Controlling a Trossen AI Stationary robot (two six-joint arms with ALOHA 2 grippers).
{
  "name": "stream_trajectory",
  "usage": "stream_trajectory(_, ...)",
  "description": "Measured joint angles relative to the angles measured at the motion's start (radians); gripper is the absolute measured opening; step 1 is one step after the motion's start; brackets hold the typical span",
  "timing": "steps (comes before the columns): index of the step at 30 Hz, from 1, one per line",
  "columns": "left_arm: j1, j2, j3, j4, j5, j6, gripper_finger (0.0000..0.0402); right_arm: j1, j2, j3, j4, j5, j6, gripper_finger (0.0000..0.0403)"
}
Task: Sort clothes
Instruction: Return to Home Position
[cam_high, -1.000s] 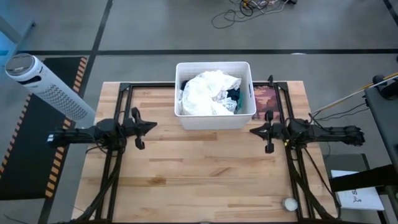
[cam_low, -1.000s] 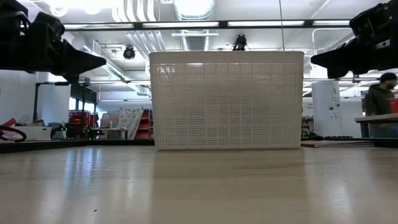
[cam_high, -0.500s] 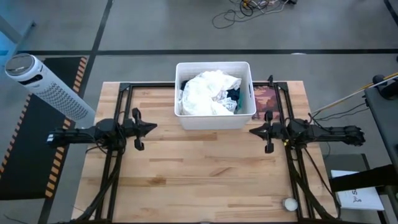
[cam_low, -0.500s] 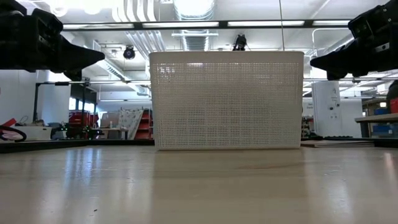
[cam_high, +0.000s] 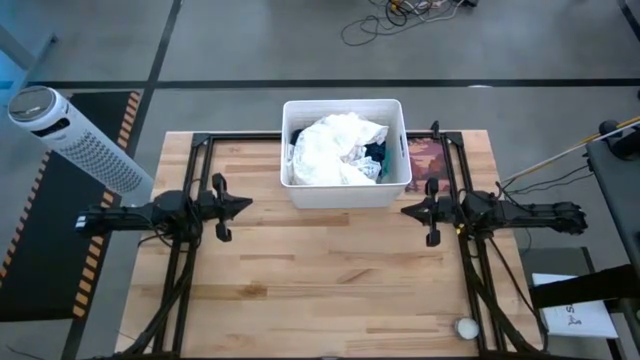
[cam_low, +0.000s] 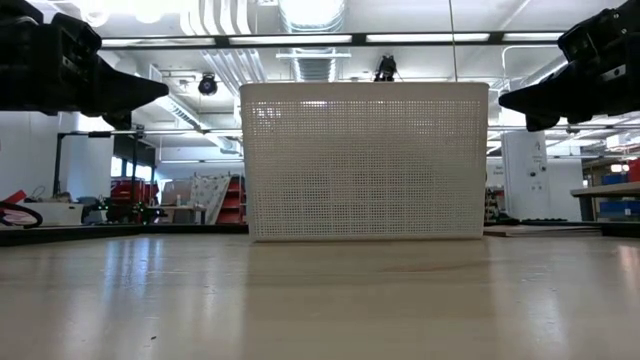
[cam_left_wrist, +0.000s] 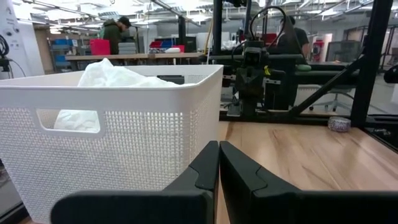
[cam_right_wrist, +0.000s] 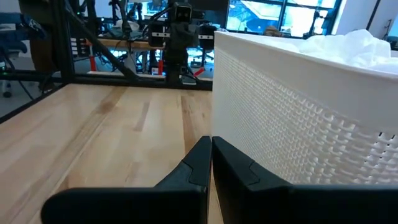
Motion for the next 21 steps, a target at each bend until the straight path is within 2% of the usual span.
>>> stream_trajectory(21,0.0,0.0,0.002,0.0,0.0,0.01,0.0,0.0,0.0,0.0,0.001,0.0,0.0,0.0)
